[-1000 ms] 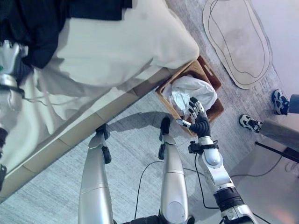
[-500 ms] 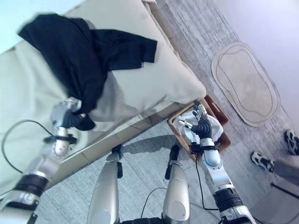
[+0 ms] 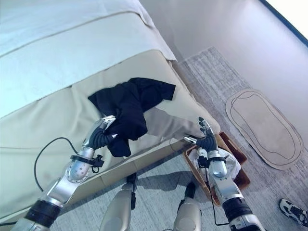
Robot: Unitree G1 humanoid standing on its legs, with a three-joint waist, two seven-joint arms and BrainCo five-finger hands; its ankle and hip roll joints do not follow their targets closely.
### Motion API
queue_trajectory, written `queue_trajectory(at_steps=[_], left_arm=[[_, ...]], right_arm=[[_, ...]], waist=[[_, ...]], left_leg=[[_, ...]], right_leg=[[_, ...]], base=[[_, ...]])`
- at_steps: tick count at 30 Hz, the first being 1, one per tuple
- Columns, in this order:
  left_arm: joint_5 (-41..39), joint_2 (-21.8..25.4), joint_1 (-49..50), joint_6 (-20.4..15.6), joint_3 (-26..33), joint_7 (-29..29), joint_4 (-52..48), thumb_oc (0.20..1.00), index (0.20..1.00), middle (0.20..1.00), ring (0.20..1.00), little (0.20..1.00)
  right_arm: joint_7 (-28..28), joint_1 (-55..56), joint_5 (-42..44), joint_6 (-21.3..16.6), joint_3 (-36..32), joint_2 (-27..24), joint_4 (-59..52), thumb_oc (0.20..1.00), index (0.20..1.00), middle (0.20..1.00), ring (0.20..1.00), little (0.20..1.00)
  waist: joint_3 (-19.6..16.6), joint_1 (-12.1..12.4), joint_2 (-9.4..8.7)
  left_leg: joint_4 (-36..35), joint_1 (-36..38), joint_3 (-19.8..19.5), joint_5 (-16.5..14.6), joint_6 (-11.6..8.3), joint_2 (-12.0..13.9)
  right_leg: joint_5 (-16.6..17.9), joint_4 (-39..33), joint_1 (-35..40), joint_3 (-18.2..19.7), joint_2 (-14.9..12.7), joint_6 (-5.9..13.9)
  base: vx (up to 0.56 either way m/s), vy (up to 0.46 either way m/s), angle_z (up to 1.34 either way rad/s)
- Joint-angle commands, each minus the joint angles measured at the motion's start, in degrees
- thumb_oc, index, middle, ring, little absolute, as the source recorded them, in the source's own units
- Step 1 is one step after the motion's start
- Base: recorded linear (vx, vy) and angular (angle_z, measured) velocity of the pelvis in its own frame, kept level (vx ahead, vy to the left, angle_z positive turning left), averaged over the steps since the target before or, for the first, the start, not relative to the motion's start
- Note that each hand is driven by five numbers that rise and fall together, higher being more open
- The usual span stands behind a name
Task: Pick up clothes into the bucket
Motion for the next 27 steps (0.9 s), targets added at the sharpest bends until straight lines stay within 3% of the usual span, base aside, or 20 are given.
queue_trajectory(at_steps=[1, 6, 11, 17, 25, 27], left_arm=[[-9.99, 1.12, -3.04, -6.67, -0.53, -3.33, -8.44, 0.2, 0.2, 0.2, 0.2, 0.2], [-18.97, 1.0, -7.37, -5.7, -0.01, -8.06, -14.84, 0.2, 0.2, 0.2, 0.2, 0.2], [-29.56, -2.49, -15.64, -3.11, -1.2, -11.24, -14.87, 0.2, 0.2, 0.2, 0.2, 0.2], [-29.4, -3.09, -26.28, -0.95, -2.95, -11.44, -12.83, 0.2, 0.2, 0.2, 0.2, 0.2], [-35.18, -8.36, -33.46, 0.39, -6.22, -11.11, -9.42, 0.2, 0.2, 0.2, 0.2, 0.2], [-38.59, -11.29, -35.63, 1.15, -8.31, -11.12, -8.97, 0.2, 0.2, 0.2, 0.2, 0.2]], right_arm=[[-1.54, -4.9, -7.78, -0.41, 3.05, -0.84, 0.62, 1.0, 1.0, 1.0, 1.0, 1.0], [-0.88, -7.8, -16.14, 1.25, 8.22, -2.18, 1.66, 1.0, 1.0, 1.0, 1.0, 1.0], [3.1, -9.97, -16.51, 1.95, 12.82, -0.04, 1.07, 1.0, 1.0, 1.0, 1.0, 1.0], [12.18, -11.22, -15.08, 1.92, 18.45, -1.85, -6.18, 1.0, 1.0, 1.0, 1.0, 1.0], [13.36, -10.93, -14.83, 2.64, 20.05, 0.44, -6.97, 1.0, 1.0, 1.0, 1.0, 1.0], [13.28, -12.52, -12.71, 3.21, 21.71, 3.66, -5.23, 1.0, 1.0, 1.0, 1.0, 1.0]], waist=[[-3.55, 0.86, -2.02], [-6.66, 0.96, -1.57], [-10.33, 0.8, -0.81], [-13.45, 0.49, -0.66], [-16.0, 0.05, -0.18], [-16.59, -0.02, 0.03]], left_leg=[[2.11, 1.97, 0.67, -4.41, 0.88, 0.59], [0.27, 5.37, 0.7, -4.12, 0.69, 0.87], [-1.4, 9.21, 1.07, -4.18, 0.56, 0.71], [-2.24, 12.13, 1.39, -4.68, 0.43, 0.82], [-3.25, 14.28, 1.7, -4.95, 0.28, 1.04], [-2.82, 14.48, 1.71, -5.13, 0.36, 1.02]], right_leg=[[7.99, -5.53, -2.35, -1.01, 3.34, -2.42], [7.14, -6.07, 0.69, -1.4, 3.84, -2.54], [6.6, -7.52, 4.56, -1.97, 4.14, -2.75], [5.96, -8.28, 7.52, -2.08, 4.27, -2.67], [5.89, -9.77, 9.91, -2.61, 4.48, -2.51], [6.12, -10.19, 10.21, -2.2, 4.54, -2.64]], base=[[0.08, -0.033, 0.03], [0.08, -0.031, 0.0], [0.08, -0.022, 0.02], [0.07, -0.013, 0.01], [0.04, -0.003, 0.0], [0.0, 0.0, 0.0]])
